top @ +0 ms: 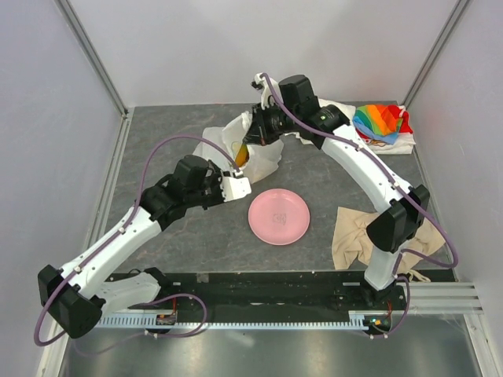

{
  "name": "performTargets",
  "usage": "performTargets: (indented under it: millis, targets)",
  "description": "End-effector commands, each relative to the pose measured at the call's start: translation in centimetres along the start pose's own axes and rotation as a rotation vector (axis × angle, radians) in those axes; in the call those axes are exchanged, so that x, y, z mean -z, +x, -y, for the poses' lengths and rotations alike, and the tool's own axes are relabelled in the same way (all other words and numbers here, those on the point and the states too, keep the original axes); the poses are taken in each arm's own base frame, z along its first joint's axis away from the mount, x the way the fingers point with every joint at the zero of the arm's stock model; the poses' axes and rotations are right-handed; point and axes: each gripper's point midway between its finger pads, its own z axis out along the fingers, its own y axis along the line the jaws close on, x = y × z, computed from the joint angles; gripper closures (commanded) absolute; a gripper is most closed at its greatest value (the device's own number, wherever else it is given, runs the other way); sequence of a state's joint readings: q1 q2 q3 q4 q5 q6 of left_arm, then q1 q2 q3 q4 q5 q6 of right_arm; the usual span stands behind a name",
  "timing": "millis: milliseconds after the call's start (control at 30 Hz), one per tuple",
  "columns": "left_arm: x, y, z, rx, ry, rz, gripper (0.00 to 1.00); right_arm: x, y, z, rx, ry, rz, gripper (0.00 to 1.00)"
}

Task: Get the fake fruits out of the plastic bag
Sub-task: Adjust the plastic bag at the center of the board.

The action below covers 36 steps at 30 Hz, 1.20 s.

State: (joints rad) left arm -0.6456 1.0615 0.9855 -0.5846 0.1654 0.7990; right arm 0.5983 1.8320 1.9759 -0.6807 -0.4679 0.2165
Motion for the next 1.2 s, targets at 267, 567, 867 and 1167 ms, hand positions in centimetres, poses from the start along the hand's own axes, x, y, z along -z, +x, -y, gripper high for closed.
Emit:
performTargets:
  millis: [267,567,867,1167]
  targets:
    - [3.4,-0.9,-6.4,0.136,-0.257,-0.05,0.92,4.0,2.1,2.8,-0.048,0.067,-0.008,0.96]
    - [-1.0,1.0,-14.8,0.642,-0.36,-0.042,0.98,2.6,-2.6,13.5,-0.034,0.295,0.058,1.0]
    - [0.5,-3.3,-29.5,0.876,-0.459,0.228,0.98,3.1,-14.5,22.3,0.133,0.536,0.389,1.0]
    - [7.5,-10.8,-32.3,0.707,-0.511,0.455,0.98,11.3,-21.6,20.1,0.34,0.696,0.594,1.0]
